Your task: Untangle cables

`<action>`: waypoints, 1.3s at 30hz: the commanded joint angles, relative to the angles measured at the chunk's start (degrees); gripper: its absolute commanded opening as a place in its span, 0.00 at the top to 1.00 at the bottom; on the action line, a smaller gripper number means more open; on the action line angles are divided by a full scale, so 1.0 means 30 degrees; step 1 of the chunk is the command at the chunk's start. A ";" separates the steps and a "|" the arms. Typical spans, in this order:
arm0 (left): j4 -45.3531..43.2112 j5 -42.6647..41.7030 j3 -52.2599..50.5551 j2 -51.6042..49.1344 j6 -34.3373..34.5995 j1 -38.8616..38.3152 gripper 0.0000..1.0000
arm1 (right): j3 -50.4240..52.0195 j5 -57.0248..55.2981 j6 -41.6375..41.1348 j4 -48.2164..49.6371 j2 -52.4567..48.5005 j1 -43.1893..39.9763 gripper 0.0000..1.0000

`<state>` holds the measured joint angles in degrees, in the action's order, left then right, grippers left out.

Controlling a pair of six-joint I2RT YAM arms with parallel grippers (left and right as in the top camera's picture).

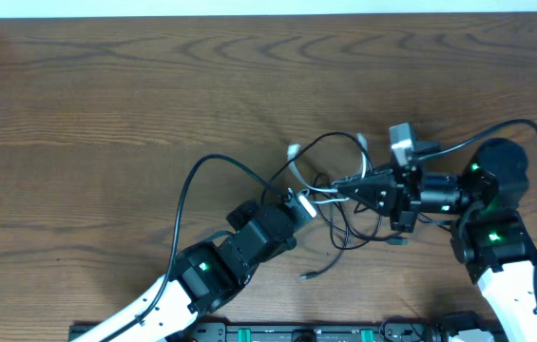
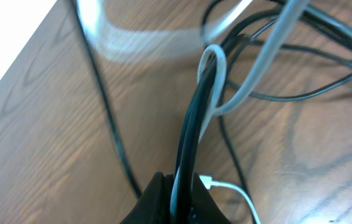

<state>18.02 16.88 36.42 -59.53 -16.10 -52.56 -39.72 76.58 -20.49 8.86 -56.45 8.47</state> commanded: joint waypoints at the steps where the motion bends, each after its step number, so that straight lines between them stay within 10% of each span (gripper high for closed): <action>1: 0.0546 0.1260 0.0189 -0.0109 0.1727 0.0466 0.92 | -0.0277 0.0641 -0.2004 0.0634 0.0240 -0.0648 0.99; 13: 0.0699 0.1253 0.0189 -0.0109 0.3198 0.0750 0.92 | -0.0277 0.1756 -0.2251 0.0641 0.0240 -0.2827 0.99; 20: 0.0685 0.1209 0.0189 -0.0109 0.3628 0.0750 0.92 | -0.0277 0.1741 -0.2244 0.0466 0.0189 -0.3993 0.56; 39: -0.1188 -0.0080 0.0189 -0.0066 0.5129 0.0750 0.92 | -0.0255 0.1741 0.0124 -0.4036 -0.0299 -0.4415 0.43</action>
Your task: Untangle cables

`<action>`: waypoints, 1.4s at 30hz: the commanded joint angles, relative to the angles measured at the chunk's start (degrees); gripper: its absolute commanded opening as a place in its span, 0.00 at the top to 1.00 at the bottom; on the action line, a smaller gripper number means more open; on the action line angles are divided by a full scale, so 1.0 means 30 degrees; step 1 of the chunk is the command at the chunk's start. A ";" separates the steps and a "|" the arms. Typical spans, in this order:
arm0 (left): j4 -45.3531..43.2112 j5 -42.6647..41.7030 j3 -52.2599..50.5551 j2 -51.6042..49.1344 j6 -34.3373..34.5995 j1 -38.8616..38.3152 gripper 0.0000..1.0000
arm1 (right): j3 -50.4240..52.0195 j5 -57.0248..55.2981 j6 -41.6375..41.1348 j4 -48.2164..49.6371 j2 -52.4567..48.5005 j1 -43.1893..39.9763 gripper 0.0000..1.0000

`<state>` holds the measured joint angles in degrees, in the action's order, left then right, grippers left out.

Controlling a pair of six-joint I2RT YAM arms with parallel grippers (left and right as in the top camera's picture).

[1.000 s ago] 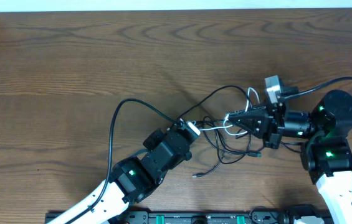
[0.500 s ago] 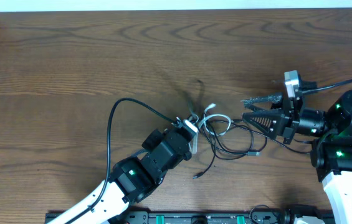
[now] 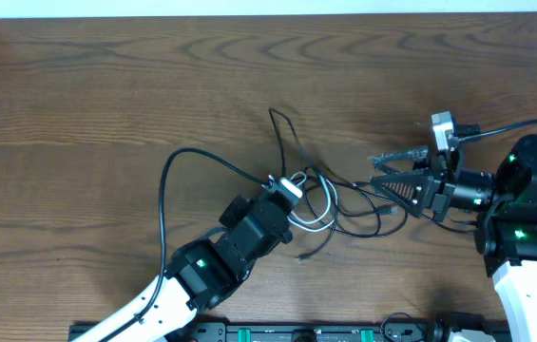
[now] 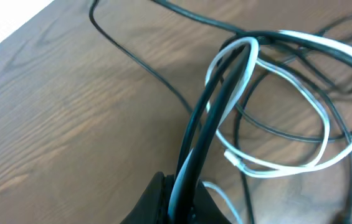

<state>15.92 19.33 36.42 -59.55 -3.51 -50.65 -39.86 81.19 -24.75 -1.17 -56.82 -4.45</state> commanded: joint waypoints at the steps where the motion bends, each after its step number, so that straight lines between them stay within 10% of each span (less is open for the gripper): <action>1: -0.0903 -0.1712 0.0189 -0.0058 0.0933 0.0109 0.92 | -0.0211 0.0153 0.2047 -0.1348 -0.0219 -0.0095 0.42; 11: -0.3337 -0.6827 0.0189 -0.0044 0.0940 0.0109 0.92 | -0.0211 -0.2084 1.0091 -0.6047 -0.0313 0.1304 0.16; 22: -0.3730 -0.8466 0.0189 0.0160 0.1632 0.0109 0.92 | -0.0204 -0.8670 1.5314 -0.9260 -0.0321 0.2718 0.21; 42: -0.4379 -0.9668 0.0189 0.0175 0.5938 0.0109 0.92 | -0.0204 -1.1963 1.5475 -1.0040 -0.0321 0.2892 0.24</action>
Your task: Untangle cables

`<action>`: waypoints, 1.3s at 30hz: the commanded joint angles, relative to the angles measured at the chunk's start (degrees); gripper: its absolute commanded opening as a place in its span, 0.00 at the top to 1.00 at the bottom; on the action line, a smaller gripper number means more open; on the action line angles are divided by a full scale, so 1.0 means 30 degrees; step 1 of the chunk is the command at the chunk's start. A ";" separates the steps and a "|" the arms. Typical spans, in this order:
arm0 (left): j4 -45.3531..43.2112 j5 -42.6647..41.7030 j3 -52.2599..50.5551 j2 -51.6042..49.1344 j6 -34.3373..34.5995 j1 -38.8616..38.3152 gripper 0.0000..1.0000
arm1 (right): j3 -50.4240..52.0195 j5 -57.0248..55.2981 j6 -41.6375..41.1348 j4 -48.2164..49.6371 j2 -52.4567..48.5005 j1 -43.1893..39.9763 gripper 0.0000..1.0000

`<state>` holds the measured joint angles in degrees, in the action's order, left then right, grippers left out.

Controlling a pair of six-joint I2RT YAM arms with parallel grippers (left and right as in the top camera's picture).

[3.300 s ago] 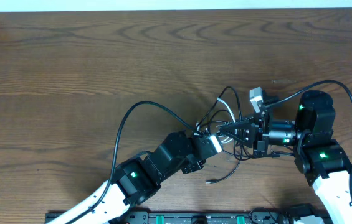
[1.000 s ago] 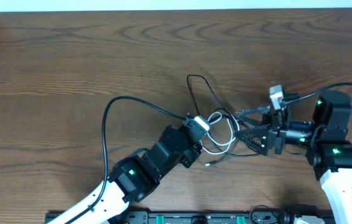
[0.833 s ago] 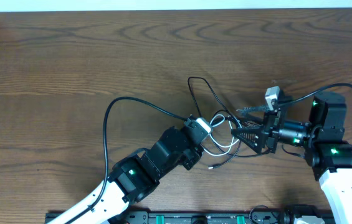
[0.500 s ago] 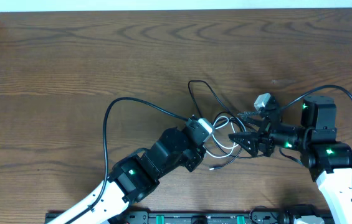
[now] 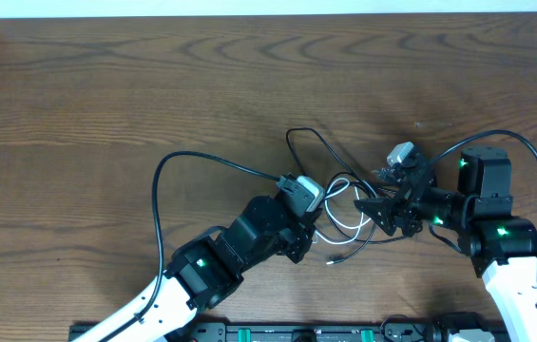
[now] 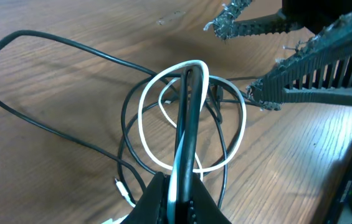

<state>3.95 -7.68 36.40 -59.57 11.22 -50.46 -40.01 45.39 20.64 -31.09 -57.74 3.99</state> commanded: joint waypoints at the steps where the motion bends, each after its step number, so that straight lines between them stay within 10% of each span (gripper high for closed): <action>1: -0.0627 -0.1115 0.0197 0.0182 0.1107 0.0044 0.92 | -0.0153 -0.0080 0.0342 -0.0087 -0.0015 0.0080 0.25; 24: -0.2499 -0.1588 0.0197 0.0182 1.0171 0.0044 0.93 | -0.0153 -0.2652 -0.2025 -0.0357 -0.0015 0.0080 0.25; 39: -0.0372 -0.1384 0.0197 0.0146 1.1227 0.0051 0.93 | -0.0153 -0.2659 -0.2011 -0.0335 -0.0015 0.0080 0.25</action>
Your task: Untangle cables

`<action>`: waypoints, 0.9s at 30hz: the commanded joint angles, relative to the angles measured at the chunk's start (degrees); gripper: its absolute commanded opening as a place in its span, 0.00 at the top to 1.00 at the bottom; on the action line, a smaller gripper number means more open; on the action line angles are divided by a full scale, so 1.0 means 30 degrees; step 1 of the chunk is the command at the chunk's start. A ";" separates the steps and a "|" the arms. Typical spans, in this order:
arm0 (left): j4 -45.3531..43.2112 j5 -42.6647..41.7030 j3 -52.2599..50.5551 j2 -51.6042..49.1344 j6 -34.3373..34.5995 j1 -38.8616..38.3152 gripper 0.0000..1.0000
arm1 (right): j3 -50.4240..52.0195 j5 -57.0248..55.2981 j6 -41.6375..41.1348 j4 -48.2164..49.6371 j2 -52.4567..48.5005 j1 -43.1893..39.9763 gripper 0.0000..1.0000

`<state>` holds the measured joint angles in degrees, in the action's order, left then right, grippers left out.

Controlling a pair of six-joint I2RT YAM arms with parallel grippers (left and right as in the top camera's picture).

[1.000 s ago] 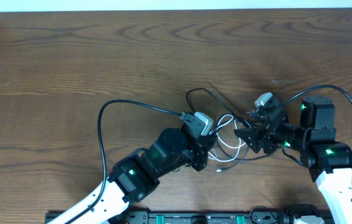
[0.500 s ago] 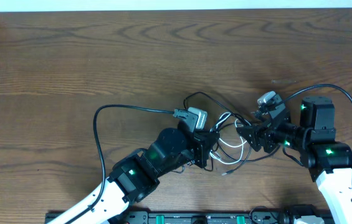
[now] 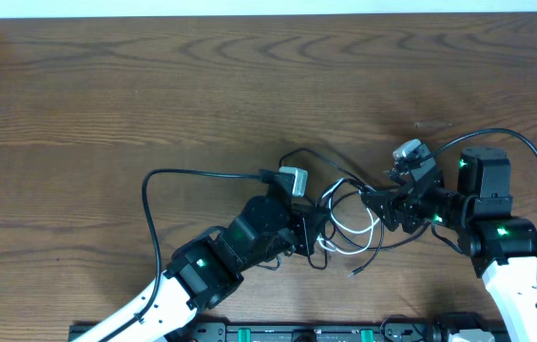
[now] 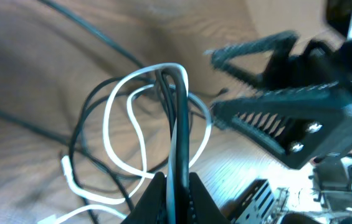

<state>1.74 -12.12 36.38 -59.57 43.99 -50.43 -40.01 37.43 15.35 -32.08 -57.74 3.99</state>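
A tangle of thin black and white cables (image 3: 349, 217) lies between the two arms at the table's middle right. My left gripper (image 3: 317, 228) is shut on a black and a white strand of it. In the left wrist view these strands (image 4: 174, 118) rise straight from the left gripper (image 4: 174, 186) to a bend, with white loops (image 4: 110, 118) around them. My right gripper (image 3: 375, 201) faces the tangle from the right. Its two fingers (image 4: 256, 46) stand apart, open, close to the bend, holding nothing that I can see.
A long black lead (image 3: 154, 190) arcs left from the left wrist camera. Another black lead (image 3: 525, 152) arcs over the right arm. A loose white plug end (image 3: 354, 273) lies just in front of the tangle. Bare wood table (image 3: 106, 95) spreads to the left and back.
My left gripper has shifted a little to the right and nearer the front edge, still shut on the strands. The black loop behind the tangle has shrunk. The right gripper has hardly moved.
At first both grippers were close together at the tangle, the left shut on black and white strands. Then the right gripper was farther right, cables stretched out between the arms. After that it was back beside the tangle, open, where it still is.
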 commanded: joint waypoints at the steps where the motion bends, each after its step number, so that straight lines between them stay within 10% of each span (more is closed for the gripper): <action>1: 0.0539 0.0211 0.0204 0.0146 0.0313 0.0044 0.92 | -0.0153 -0.0015 -0.0248 0.0051 -0.0015 0.0080 0.25; 27: 0.0896 0.0182 0.0204 0.0146 -0.0911 0.0036 0.92 | -0.0153 -0.0291 -0.0750 0.4291 -0.3920 0.0146 0.21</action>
<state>4.54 -11.70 36.38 -59.57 43.48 -50.46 -40.01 32.53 14.06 -20.32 -67.40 4.01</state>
